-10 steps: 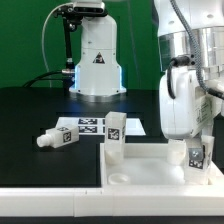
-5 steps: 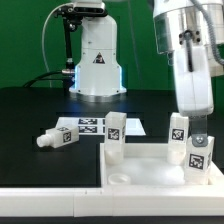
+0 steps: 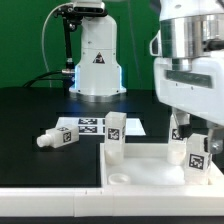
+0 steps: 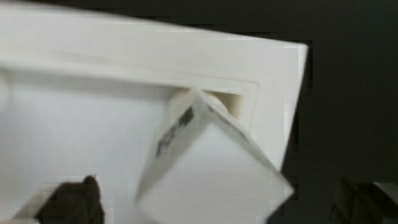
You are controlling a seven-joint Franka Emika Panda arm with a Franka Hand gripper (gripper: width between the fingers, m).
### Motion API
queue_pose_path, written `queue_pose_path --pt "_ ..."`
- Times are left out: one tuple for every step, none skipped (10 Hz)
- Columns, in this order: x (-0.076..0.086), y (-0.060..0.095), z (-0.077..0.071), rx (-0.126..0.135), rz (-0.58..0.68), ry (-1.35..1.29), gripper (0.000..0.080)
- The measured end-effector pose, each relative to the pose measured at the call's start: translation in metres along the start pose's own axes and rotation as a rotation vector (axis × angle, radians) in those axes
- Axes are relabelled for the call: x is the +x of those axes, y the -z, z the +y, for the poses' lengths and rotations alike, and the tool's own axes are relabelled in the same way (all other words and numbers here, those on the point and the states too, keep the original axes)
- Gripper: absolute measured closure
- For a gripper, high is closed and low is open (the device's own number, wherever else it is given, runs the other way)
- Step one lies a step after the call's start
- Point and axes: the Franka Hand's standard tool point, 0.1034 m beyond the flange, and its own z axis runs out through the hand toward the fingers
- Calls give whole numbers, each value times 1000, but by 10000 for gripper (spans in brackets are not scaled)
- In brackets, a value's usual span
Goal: Assemble square table
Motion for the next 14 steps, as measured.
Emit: queue_pose_path --pt "-1 -4 1 -4 1 71 151" --pt "-3 -9 3 -1 7 127 151" --pt "-1 -10 3 14 21 170 151" --pt "-1 -10 2 16 20 161 274" --pt "-1 -10 2 16 19 135 274" --pt "-1 -10 2 17 18 117 412" --pt "2 -9 3 18 22 49 506" --pt "2 -10 3 18 21 -11 506" --pt "3 -9 4 17 18 -113 506" --pt "7 -9 6 12 15 -219 507" --pt "7 -10 7 11 12 -351 507" --pt "5 -10 7 16 -5 -544 509" --pt "3 -11 9 18 -17 -698 509" --pt "2 -11 9 19 -16 -755 509"
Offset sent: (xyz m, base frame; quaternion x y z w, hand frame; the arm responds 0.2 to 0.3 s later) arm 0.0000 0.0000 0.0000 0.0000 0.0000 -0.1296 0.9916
